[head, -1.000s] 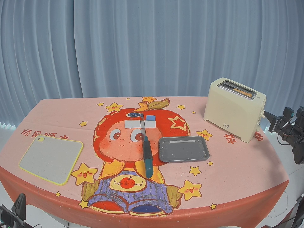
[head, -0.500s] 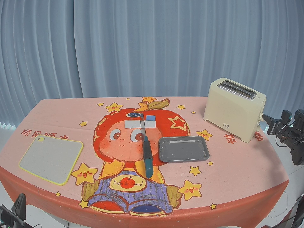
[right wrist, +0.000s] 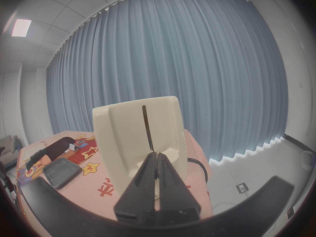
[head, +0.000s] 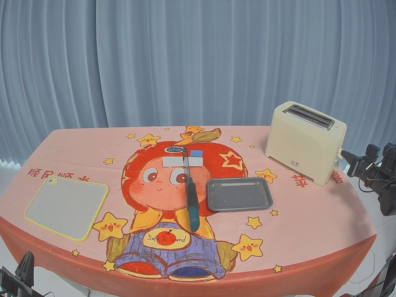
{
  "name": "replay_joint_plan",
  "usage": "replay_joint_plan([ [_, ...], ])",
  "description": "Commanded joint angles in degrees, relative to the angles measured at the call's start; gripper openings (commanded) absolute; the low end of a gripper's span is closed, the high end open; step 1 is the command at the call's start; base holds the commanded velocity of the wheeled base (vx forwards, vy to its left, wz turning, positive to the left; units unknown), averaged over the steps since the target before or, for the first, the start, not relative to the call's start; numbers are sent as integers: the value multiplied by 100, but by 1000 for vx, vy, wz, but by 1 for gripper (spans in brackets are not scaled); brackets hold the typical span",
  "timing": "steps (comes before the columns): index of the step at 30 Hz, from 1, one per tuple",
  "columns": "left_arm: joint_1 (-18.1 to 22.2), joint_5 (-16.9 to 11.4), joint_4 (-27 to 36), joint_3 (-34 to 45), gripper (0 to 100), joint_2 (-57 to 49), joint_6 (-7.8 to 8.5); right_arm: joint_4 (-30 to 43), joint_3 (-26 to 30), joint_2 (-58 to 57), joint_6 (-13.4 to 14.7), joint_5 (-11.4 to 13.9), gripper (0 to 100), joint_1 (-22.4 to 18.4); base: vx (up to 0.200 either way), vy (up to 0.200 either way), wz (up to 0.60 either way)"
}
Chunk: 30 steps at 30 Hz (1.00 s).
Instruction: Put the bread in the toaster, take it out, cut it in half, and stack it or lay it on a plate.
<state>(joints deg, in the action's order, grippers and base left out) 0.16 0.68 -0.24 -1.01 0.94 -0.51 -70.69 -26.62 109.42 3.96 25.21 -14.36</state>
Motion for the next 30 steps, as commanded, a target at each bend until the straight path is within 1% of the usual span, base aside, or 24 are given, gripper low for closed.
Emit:
replay_joint_plan([
  [1,2,2,-2,101,0,-32,-2,-6,-9,-167,8,1,0,30,0,0,0],
  [5,2,2,-2,101,0,-32,-2,20,61,-712,43,1,0,179,0,0,0],
  [10,2,2,-2,101,0,-32,-2,38,263,-1037,17,-7,0,373,0,0,0],
  [12,2,2,-2,101,0,-32,-2,-6,386,-1055,-36,-16,0,390,0,0,0],
  [14,2,2,-2,101,0,-32,-2,-6,535,-1169,-229,-25,0,487,0,0,0],
  [15,2,2,-2,101,0,-32,-2,-6,553,-1178,-238,-25,0,496,0,0,0],
  [16,2,2,-2,101,0,-32,-2,12,676,-1327,-335,-25,0,548,0,0,0],
  [20,2,2,-2,101,0,-32,-2,82,808,-1529,-352,-25,0,680,0,0,0],
  [23,2,2,-2,101,0,-32,-2,3,896,-1538,-396,-25,0,707,0,0,0],
  [25,2,2,-2,101,0,-32,-2,3,922,-1600,-519,-25,0,724,0,0,0],
  [26,2,2,-2,101,0,-32,-2,12,949,-1714,-625,-16,0,759,0,0,0],
  [28,2,2,-2,101,0,-32,-2,29,1010,-1846,-633,-16,0,909,0,0,0],
  [29,2,2,-2,101,0,-32,-2,29,1010,-1846,-633,-16,0,909,0,0,0],
  [30,2,2,-2,101,0,-32,-2,38,1063,-1969,-633,-16,0,1041,0,0,0],
])
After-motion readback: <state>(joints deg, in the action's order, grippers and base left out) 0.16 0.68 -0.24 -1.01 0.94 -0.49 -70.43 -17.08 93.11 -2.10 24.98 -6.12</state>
